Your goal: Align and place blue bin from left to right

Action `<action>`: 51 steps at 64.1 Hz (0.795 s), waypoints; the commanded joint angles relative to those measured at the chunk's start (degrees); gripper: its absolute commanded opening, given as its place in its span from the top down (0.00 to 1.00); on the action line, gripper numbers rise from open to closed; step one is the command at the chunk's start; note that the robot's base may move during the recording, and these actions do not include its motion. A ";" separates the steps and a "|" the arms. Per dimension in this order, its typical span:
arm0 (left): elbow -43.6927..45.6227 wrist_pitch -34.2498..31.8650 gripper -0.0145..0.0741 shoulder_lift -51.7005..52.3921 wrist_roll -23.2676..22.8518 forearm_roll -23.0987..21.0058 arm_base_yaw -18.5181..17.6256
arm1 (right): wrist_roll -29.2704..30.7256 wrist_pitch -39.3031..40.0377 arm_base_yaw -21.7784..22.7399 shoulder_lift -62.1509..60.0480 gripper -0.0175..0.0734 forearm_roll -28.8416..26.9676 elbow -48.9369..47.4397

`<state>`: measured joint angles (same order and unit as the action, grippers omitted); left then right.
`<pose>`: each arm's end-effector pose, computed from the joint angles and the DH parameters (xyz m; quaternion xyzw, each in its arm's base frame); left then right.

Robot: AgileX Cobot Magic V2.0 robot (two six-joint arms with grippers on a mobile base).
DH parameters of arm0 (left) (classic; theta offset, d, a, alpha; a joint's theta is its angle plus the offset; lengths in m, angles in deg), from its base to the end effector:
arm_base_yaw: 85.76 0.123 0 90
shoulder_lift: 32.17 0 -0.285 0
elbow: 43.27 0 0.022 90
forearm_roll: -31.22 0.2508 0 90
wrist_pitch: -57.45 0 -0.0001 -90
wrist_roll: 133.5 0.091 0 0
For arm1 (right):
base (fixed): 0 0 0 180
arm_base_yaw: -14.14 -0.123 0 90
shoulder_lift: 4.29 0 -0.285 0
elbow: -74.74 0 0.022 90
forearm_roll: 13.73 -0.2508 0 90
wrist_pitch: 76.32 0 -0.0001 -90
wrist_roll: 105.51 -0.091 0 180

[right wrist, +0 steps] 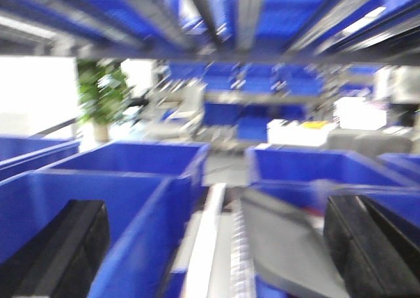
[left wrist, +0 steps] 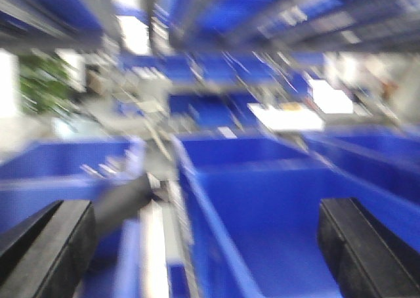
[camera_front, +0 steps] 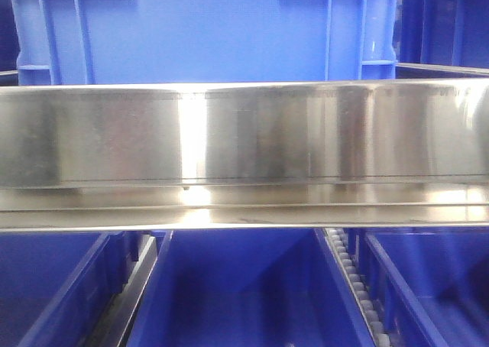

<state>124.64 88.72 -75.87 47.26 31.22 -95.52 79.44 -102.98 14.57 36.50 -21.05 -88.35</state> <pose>0.0787 -0.0135 0.4837 0.0631 0.6858 -0.0569 0.7228 0.0749 0.0047 0.4709 -0.0094 0.6702 0.0267 0.7416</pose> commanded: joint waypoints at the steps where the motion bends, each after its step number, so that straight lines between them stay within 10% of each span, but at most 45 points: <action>1: 3.63 5.14 0.17 -5.38 0.78 0.00 -4.01 | 0.52 -1.86 -3.06 4.12 0.18 -1.23 -3.65; 27: 29.15 21.55 0.17 -33.24 0.33 1.17 -12.95 | 1.61 -19.04 -12.39 30.61 0.18 -1.09 -28.09; 51: 51.04 35.16 0.18 -55.23 -13.58 17.43 -12.95 | -4.95 -43.30 -12.49 58.90 0.19 8.28 -63.42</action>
<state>172.34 120.38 -127.94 36.56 47.44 -108.06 76.20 -144.00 2.03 90.45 -15.74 -145.98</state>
